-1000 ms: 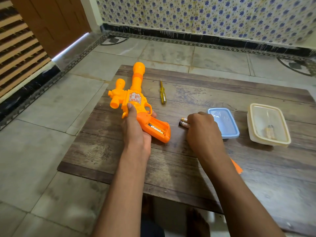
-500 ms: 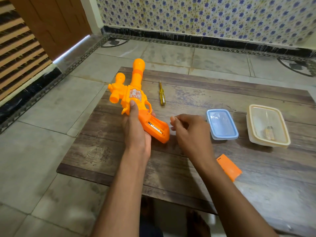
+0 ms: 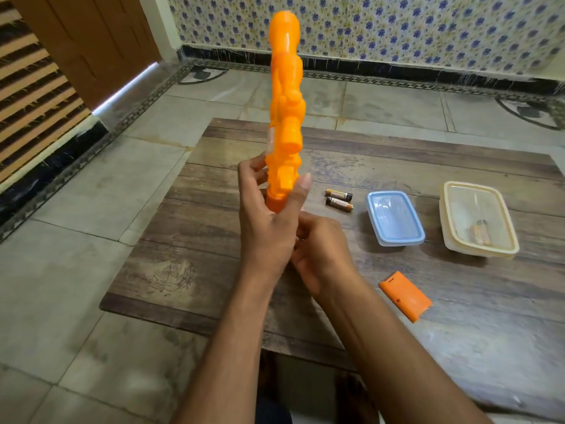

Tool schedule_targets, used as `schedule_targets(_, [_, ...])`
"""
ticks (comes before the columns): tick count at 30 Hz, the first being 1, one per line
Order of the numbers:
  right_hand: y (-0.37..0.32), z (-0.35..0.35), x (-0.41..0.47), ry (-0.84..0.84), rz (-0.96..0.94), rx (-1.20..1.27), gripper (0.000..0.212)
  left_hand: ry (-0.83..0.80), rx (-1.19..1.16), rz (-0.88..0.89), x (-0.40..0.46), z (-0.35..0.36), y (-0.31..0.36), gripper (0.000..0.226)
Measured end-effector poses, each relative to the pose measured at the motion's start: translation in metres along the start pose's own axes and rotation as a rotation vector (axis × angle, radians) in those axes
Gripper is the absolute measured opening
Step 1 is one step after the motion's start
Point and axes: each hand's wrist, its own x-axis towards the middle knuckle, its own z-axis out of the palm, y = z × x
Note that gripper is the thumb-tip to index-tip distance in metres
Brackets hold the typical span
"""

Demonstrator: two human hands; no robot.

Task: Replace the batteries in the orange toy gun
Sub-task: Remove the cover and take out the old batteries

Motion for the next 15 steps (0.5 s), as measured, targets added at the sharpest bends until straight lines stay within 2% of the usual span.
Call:
schedule_targets(4, [0.005,0.0,0.002,-0.11,0.065,0.161,0.029,-0.019,0.164,0.074,-0.003,0.001,-0.005,0.05])
schedule_targets(6, [0.004,0.002,0.001,-0.186,0.042,0.237,0.024,-0.052,0.238,0.105,-0.004,0.002,-0.004,0.055])
schedule_targets(10, [0.009,0.002,0.007,-0.243,-0.024,0.331,0.032,-0.106,0.411,0.19,-0.008,0.004,-0.004,0.063])
schedule_targets(13, [0.015,-0.001,0.015,-0.262,-0.036,0.383,0.062,-0.111,0.483,0.221,-0.01,0.004,-0.003,0.067])
schedule_targets(15, [0.015,-0.002,0.018,-0.297,-0.036,0.411,0.072,-0.107,0.489,0.25,-0.01,0.004,-0.001,0.068])
